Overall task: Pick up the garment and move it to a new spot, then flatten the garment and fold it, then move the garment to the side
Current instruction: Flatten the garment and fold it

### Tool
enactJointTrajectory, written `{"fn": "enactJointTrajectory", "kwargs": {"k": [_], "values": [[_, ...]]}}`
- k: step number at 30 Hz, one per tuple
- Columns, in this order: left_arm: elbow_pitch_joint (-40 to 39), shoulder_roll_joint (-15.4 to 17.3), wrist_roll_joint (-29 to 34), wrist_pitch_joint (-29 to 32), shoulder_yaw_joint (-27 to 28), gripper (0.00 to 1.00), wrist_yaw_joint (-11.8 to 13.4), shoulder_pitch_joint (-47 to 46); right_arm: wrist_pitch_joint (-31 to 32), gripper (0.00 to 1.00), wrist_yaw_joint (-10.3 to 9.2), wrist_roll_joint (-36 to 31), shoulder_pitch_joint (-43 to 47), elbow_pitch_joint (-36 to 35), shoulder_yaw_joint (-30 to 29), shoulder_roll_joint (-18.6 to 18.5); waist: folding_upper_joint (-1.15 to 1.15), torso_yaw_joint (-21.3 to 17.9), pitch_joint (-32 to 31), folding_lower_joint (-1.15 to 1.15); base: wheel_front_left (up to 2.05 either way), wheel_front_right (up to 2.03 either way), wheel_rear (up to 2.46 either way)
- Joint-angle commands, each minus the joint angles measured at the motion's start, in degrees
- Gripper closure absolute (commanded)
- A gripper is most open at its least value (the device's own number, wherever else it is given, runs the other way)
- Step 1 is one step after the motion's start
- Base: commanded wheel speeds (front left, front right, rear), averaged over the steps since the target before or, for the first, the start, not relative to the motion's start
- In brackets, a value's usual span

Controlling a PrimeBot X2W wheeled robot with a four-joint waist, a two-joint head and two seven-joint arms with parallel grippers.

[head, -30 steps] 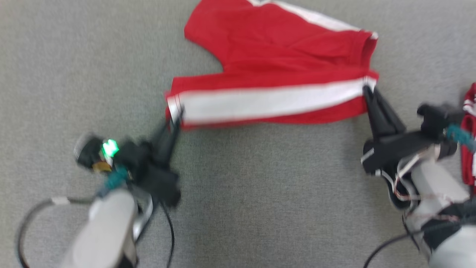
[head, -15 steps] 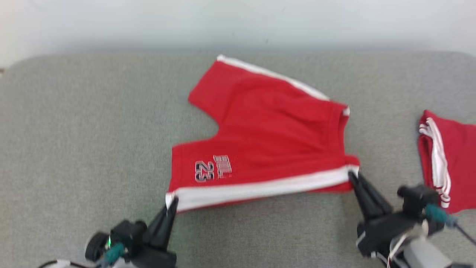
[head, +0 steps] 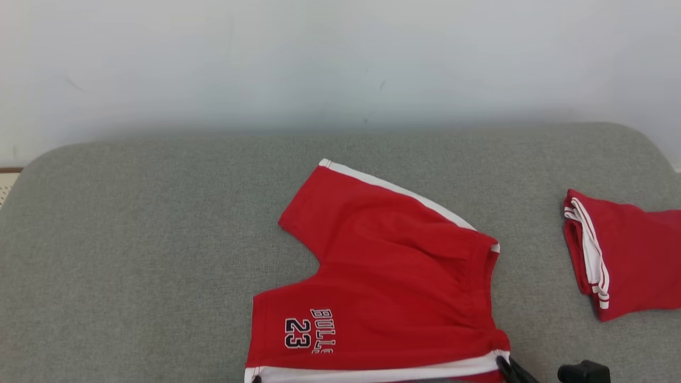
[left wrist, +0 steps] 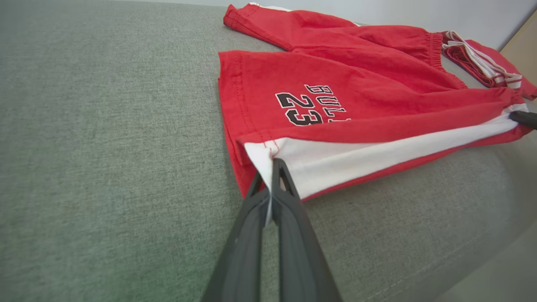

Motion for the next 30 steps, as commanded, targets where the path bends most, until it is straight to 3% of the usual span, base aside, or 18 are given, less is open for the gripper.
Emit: {"fn": "enactJointTrajectory", "kwargs": {"k": [1,10,15,23,30], "values": [[0.29,0.35,-0.84,-0.06,0.10,1.00,0.04,1.39,-0.02,1.00,-0.05,0.47,1.25,0.39,0.09,-0.43,0.01,-0.27,-1.08,0.02,0.00,0.00,0.00],[1.05,1.20,-1.41,-0.06,-4.19,1.00,0.03,6.93,-0.01,1.00,-0.05,-0.13,6.68,1.75,4.95,-0.53,0.01,-0.06,-3.66,0.02,0.00,0.00,0.00],[1.74,1.69,-2.16,-0.06,-4.56,1.00,0.03,8.69,-0.01,1.00,-0.05,0.26,7.90,1.87,4.22,-0.67,0.01,-0.24,-4.19,0.02,0.00,0.00,0.00],[-5.98,1.90,-1.53,-0.06,-0.95,1.00,0.04,4.42,-0.02,1.00,-0.05,-0.66,5.87,-1.92,-2.83,0.17,0.01,0.00,-2.49,0.02,0.00,0.00,0.00],[-5.79,3.61,-1.63,-0.06,-3.98,1.00,0.03,-5.89,-0.03,1.00,-0.06,-0.47,2.74,-4.54,-7.22,0.36,0.01,-0.64,0.16,0.02,0.00,0.00,0.00]]}}
